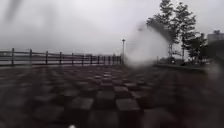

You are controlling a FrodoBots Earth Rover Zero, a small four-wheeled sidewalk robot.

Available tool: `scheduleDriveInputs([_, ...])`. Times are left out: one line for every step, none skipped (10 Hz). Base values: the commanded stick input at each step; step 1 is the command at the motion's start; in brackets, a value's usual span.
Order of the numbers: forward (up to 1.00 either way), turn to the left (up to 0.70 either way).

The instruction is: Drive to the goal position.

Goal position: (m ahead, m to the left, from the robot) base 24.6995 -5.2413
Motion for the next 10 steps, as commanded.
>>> scheduleDriveInputs([1.00,0.00])
scheduleDriveInputs([1.00,0.00])
scheduleDriveInputs([1.00,0.00])
scheduleDriveInputs([1.00,0.00])
scheduleDriveInputs([1.00,0.00])
scheduleDriveInputs([1.00,0.00])
scheduleDriveInputs([1.00,0.00])
scheduleDriveInputs([1.00,0.00])
scheduleDriveInputs([1.00,0.00])
scheduleDriveInputs([1.00,0.00])
